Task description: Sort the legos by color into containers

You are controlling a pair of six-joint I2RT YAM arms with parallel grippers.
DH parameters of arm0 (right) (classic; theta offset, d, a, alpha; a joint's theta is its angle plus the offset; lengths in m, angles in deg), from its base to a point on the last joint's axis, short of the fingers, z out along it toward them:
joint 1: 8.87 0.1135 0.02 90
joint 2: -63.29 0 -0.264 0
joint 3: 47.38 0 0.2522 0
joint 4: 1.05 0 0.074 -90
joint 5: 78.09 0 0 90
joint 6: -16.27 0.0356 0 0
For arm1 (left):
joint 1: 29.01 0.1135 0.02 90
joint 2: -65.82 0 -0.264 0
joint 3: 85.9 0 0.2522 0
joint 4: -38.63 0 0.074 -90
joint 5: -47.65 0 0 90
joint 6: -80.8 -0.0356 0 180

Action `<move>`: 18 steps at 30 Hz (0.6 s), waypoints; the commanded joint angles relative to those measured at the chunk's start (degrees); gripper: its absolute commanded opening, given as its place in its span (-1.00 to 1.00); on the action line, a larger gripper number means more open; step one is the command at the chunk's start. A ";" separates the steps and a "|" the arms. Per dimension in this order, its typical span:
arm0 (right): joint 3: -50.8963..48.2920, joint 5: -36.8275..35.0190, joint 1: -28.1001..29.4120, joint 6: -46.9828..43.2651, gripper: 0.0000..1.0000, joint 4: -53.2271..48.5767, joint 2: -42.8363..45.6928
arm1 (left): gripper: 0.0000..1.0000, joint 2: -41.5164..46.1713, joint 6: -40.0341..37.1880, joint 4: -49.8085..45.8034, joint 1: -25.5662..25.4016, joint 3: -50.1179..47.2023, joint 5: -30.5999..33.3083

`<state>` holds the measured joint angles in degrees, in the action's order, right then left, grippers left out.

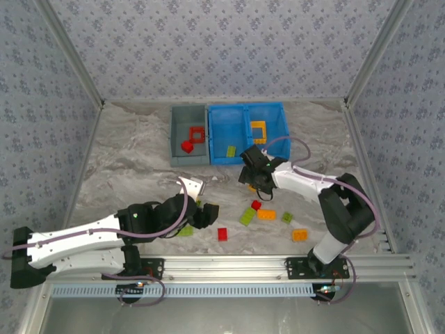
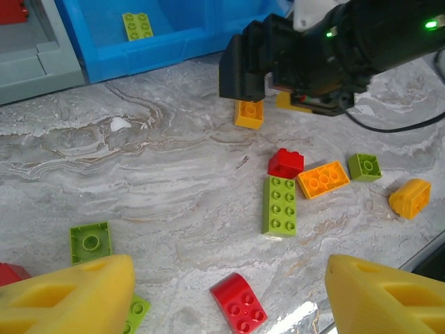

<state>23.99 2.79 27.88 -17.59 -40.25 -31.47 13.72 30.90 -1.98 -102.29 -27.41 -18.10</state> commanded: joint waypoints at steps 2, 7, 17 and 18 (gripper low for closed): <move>1.67 1.06 -1.81 3.48 0.36 0.47 -4.69 | 0.45 -1.64 -0.22 1.36 -0.55 2.64 1.52; 1.99 0.77 -2.24 3.53 -0.16 2.23 -6.93 | 0.45 -1.89 0.13 1.81 -0.80 2.57 1.64; 5.85 -9.89 -4.51 -6.26 -0.45 -5.64 4.04 | 0.45 -5.75 -1.53 3.27 -0.90 6.52 1.72; 7.92 -10.73 -5.84 -8.81 -0.44 -6.94 4.22 | 0.45 -6.83 -1.99 3.63 -0.89 7.52 1.78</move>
<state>26.83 -2.15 24.56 -19.82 -43.13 -30.44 8.59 30.46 -1.28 -102.68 -23.85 -17.40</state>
